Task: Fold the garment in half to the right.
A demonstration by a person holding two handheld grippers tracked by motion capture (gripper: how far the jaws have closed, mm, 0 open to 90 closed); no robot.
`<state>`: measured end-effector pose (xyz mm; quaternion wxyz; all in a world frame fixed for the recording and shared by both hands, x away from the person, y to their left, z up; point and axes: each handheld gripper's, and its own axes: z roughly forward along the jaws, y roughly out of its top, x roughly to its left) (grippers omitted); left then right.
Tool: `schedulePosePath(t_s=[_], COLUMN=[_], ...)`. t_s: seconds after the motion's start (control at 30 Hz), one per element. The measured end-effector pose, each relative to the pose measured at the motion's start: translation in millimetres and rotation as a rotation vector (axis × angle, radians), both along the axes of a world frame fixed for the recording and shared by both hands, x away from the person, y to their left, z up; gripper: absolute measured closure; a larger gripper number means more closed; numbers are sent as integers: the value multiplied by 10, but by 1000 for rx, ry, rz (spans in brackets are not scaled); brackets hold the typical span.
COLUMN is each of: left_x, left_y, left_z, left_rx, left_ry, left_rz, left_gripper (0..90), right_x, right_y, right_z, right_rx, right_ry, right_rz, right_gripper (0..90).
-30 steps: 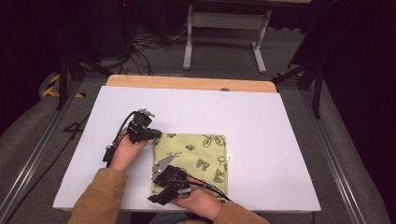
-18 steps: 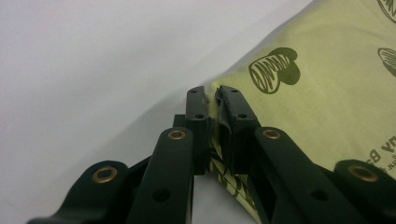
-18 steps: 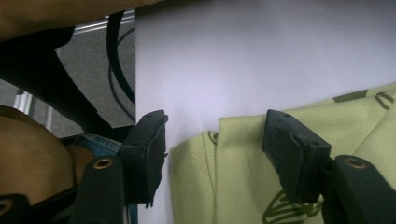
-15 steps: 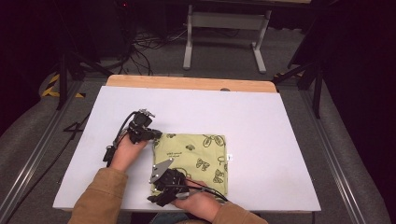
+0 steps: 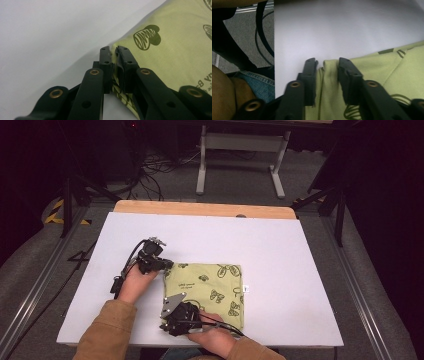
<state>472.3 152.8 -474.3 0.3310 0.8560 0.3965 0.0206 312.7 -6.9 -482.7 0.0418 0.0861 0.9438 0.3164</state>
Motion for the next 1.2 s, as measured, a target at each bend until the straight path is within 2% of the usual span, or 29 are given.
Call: schedulePosePath(t_s=[0.07, 0.17, 0.33, 0.43, 0.53, 0.77, 0.8, 0.87, 0.93, 1.03, 1.2], left_x=[-2, 0, -9, -14, -26, -61, -79, -98, -119, -133, -160], left_y=[0, 6, 12, 23, 31, 53, 50, 36, 17, -14, -69], left_z=[1, 7, 27, 44, 72, 153, 188, 226, 264, 303, 408], left_rx=[-3, -7, -17, -29, -38, -83, -105, -118, -118, -133, -133], left_ry=[0, -3, -8, -14, -27, -40, -46, -60, -77, -73, -89], left_rz=[2, 1, -3, -5, -5, -14, -11, -13, -16, -25, -40], left_gripper=[823, 826, 835, 836, 837, 837, 837, 837, 837, 837, 837], right_x=[5, 6, 9, -6, -23, -35, -46, -51, -52, -57, -92], right_y=[-3, -5, -9, -23, -51, -201, -237, -281, -343, -425, -553], right_z=[5, 12, 32, 60, 113, 265, 295, 325, 363, 409, 476], right_rx=[4, -2, -13, -1, 27, 129, 143, 162, 182, 209, 242], right_ry=[12, 9, 4, -1, -16, 16, 16, 19, 29, 41, 33], right_rz=[-18, -9, 6, 4, 11, -3, -7, -8, -15, -23, -30], right_gripper=[759, 790, 811, 814, 813, 814, 814, 815, 815, 815, 815])
